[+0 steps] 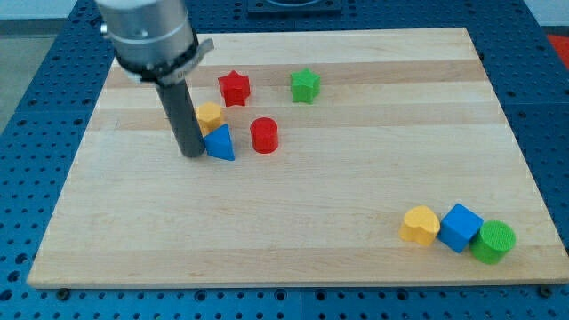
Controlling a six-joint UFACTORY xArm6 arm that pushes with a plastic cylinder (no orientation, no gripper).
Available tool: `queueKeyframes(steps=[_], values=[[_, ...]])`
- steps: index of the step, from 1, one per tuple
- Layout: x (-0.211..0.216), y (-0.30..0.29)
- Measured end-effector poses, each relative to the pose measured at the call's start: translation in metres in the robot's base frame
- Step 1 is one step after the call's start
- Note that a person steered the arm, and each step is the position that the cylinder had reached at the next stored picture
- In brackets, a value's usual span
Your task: Slide the blue triangle to the left side of the yellow heart
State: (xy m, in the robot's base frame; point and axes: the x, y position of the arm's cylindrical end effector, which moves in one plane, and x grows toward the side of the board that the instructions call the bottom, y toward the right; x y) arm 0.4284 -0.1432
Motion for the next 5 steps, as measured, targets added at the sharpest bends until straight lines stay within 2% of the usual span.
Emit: queueKeyframes(steps=[1,2,4,5], values=[[-0.039,0.003],[-0.048,0.009],[0.010,0.011],[0.010,0.064]])
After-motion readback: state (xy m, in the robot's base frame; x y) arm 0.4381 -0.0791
